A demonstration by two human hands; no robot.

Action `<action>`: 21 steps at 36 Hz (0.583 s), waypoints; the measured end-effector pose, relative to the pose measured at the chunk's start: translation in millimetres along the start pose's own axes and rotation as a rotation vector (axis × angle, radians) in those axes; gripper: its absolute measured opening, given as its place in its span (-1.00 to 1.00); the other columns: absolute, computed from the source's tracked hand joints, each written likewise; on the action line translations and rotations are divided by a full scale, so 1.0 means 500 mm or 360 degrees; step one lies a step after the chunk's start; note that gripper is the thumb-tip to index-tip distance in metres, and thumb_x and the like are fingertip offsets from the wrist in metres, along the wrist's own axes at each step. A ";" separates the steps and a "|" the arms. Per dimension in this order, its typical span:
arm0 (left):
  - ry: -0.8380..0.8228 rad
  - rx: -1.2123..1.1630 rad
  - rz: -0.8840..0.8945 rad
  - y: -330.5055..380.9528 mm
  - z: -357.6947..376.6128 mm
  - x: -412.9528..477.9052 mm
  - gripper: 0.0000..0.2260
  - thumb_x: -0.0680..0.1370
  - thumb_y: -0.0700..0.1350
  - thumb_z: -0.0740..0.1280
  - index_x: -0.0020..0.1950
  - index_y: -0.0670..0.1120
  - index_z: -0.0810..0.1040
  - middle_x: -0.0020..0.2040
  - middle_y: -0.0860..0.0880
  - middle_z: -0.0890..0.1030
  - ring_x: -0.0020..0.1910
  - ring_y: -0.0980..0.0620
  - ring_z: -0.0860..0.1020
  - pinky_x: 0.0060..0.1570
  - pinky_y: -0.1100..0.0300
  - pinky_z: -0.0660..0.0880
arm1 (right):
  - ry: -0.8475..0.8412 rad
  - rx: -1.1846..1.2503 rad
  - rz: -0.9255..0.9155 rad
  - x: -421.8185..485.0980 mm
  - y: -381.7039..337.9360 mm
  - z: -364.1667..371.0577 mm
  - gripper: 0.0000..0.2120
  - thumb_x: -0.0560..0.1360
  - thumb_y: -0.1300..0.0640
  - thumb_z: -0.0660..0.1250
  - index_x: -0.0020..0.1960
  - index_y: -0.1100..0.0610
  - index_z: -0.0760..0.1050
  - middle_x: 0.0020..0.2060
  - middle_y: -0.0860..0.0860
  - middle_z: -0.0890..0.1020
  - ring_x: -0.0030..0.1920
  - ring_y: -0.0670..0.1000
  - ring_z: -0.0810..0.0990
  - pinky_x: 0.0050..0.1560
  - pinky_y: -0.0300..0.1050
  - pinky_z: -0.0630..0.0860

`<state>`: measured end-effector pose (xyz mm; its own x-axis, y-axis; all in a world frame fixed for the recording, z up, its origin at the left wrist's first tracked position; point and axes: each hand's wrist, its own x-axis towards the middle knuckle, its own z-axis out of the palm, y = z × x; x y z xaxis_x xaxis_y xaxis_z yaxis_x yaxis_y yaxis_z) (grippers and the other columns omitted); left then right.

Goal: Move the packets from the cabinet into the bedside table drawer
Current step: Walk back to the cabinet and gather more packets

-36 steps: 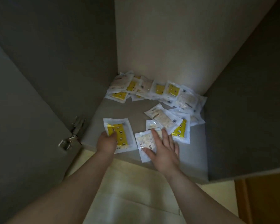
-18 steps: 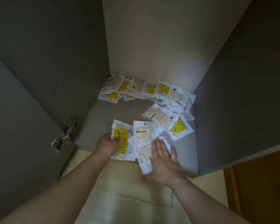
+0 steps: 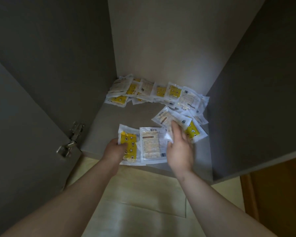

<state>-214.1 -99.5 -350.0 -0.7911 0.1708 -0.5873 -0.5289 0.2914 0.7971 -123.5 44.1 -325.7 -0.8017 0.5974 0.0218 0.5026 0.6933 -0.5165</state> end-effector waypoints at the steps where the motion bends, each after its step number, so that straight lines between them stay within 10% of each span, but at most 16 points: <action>1: -0.0014 -0.0013 -0.0014 0.000 -0.001 -0.001 -0.88 0.59 -0.28 0.20 0.05 -0.17 0.51 -0.02 -0.18 0.60 -0.05 -0.16 0.57 -0.06 0.07 0.49 | -0.0190 -0.0097 -0.0037 0.003 -0.005 0.011 -0.33 0.54 0.20 0.24 0.54 -0.04 -0.02 0.53 -0.03 0.10 0.50 0.06 0.12 0.43 -0.03 0.12; 6: -0.0039 -0.0084 -0.0058 -0.001 -0.014 -0.002 -0.85 0.58 -0.33 0.19 0.07 -0.22 0.52 0.00 -0.23 0.59 -0.04 -0.19 0.57 0.04 -0.05 0.51 | -0.0928 -0.0316 -0.0013 -0.014 -0.014 0.068 0.06 0.38 -0.38 0.26 0.51 -0.02 -0.39 0.50 0.05 -0.36 0.49 0.09 -0.38 0.44 0.17 -0.28; 21: -0.0009 -0.0020 -0.0063 0.005 -0.033 -0.013 -0.86 0.58 -0.30 0.19 0.07 -0.19 0.51 -0.01 -0.21 0.59 -0.05 -0.18 0.57 0.03 0.00 0.50 | -0.0789 -0.0343 -0.0212 -0.017 -0.003 0.043 -0.40 0.58 0.04 0.18 0.54 -0.09 -0.02 0.54 -0.04 0.01 0.53 0.01 0.00 0.49 -0.02 0.04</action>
<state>-215.3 -115.4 -342.0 -0.7677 0.1649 -0.6192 -0.5636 0.2859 0.7750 -124.4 29.1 -343.6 -0.8929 0.2739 -0.3573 0.3996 0.8477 -0.3488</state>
